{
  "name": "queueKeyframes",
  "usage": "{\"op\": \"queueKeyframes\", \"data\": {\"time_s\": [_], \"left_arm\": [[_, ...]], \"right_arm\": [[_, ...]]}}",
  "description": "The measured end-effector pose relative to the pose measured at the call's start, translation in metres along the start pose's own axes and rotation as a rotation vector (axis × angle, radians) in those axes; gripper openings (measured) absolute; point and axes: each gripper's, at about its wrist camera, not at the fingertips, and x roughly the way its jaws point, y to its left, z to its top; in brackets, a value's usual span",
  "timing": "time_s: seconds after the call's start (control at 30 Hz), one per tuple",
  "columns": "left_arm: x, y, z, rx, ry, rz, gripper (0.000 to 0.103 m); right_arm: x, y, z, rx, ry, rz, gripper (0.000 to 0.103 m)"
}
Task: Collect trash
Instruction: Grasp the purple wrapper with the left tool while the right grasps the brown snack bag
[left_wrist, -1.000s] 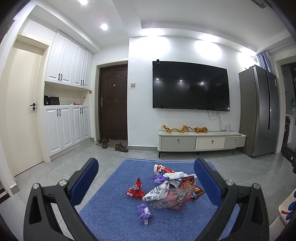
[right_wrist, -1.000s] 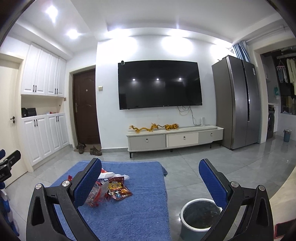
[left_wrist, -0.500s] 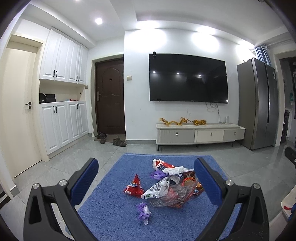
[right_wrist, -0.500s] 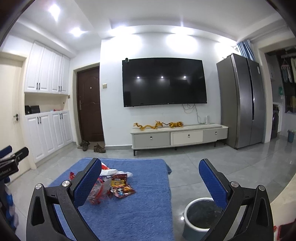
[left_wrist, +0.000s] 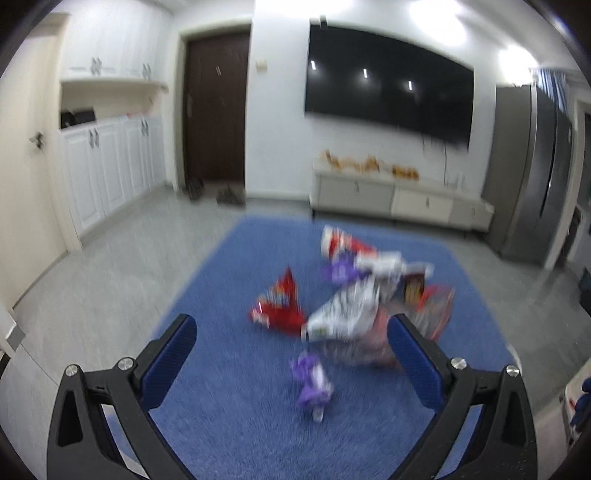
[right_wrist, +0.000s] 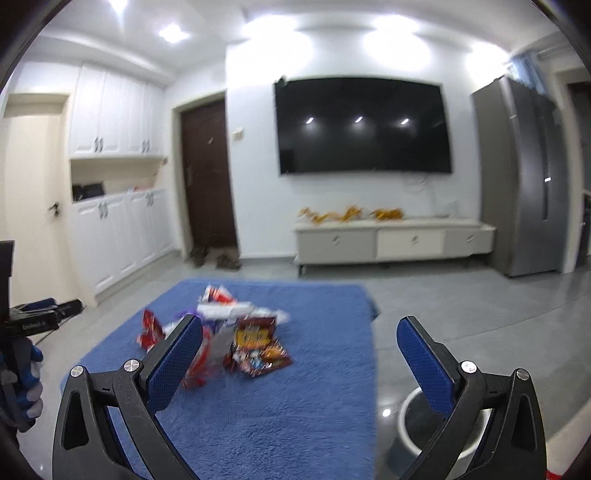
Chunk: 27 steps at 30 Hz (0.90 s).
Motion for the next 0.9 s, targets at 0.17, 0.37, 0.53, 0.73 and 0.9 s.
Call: {"op": "queueKeyframes", "data": {"time_s": [0.17,0.37,0.53,0.73,0.9], "left_arm": [[0.06,-0.013,-0.026,0.04,0.175,-0.044,0.101],[0.113,-0.014,-0.044,0.031,0.326,-0.063,0.077],[0.127,-0.008,-0.05,0.023,0.379,-0.076,0.061],[0.129,-0.008,-0.047,0.037,0.375,-0.064,0.045],[0.128,-0.006,-0.042,0.019,0.367,-0.065,0.029]], "right_arm": [[0.098,0.005,-0.019,-0.03,0.257,0.085,0.103],[0.205,0.005,-0.048,0.028,0.484,0.196,0.097],[0.259,0.012,-0.054,0.046,0.567,0.269,0.089],[0.3,0.053,-0.059,-0.081,0.612,0.342,0.094],[0.299,0.075,-0.066,-0.213,0.61,0.306,0.074]]}}
